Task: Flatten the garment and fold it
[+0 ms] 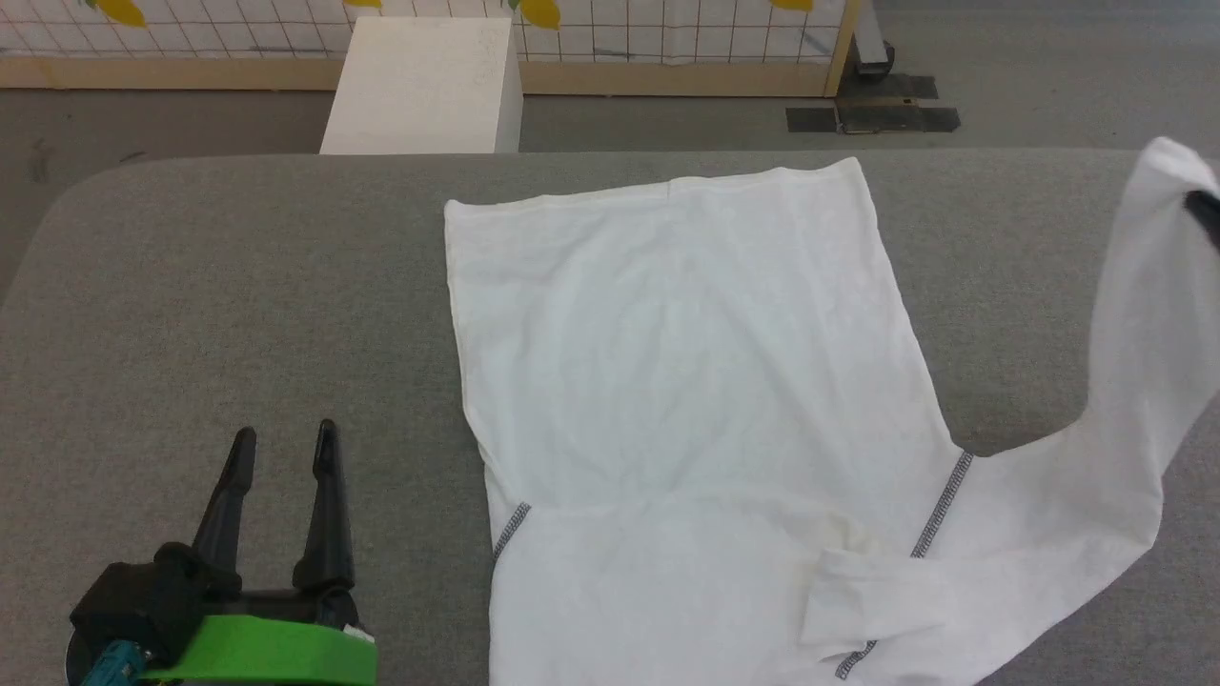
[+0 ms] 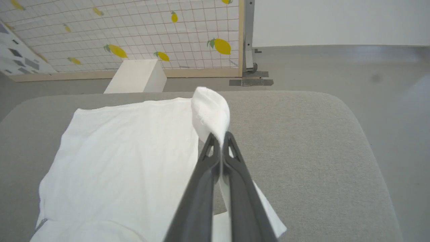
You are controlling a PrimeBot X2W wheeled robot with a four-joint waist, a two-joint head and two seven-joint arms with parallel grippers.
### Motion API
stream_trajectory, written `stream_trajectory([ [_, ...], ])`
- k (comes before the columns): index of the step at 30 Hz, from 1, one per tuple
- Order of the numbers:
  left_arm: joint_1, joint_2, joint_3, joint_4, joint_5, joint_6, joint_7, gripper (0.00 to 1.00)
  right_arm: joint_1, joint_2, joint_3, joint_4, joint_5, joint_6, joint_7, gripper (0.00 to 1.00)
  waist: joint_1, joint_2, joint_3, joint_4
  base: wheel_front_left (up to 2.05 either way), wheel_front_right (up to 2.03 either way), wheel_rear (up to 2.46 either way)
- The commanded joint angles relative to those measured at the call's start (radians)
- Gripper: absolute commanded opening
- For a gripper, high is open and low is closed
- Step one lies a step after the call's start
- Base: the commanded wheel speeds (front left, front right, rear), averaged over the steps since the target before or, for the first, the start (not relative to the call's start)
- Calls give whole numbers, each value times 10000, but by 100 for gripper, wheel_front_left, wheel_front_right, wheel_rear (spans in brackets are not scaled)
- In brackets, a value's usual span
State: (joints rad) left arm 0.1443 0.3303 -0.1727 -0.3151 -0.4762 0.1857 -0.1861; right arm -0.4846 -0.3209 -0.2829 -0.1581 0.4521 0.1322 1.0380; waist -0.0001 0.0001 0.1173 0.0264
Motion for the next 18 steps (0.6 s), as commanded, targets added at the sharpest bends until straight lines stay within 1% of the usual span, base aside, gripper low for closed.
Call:
stream_trajectory([
  [1, 121, -6, -7, -47, -90, 36, 36, 100, 197, 265, 339, -363, 242, -15, 285, 0, 1, -1, -92, 62, 0, 0, 0],
  [5, 158, -16, -62, -68, -117, 49, 81, 100, 416, 1066, 1311, -1325, 662, -15, 1077, 0, 1, -1, -232, 192, 0, 0, 0],
  [7, 175, -8, -78, -80, -130, 50, 99, 100, 543, 1540, 1826, -1798, 706, -15, 1431, 0, 1, -1, -275, 274, 0, 0, 0],
  [11, 164, -18, -132, -61, -161, 36, 117, 100, 772, 2198, 2887, -2380, 741, -15, 1916, 0, 1, -1, -355, 499, 0, 0, 0],
  [15, 172, -15, -161, -21, -209, 6, 109, 100, 909, 2508, 4094, -2499, 965, -15, 2058, 0, 1, -1, -397, 692, 0, 0, 0],
  [18, 176, -10, -175, 15, -246, -21, 96, 100, 972, 2622, 4945, -2320, 1151, -15, 1857, 0, 1, -1, -401, 815, 0, 0, 0],
])
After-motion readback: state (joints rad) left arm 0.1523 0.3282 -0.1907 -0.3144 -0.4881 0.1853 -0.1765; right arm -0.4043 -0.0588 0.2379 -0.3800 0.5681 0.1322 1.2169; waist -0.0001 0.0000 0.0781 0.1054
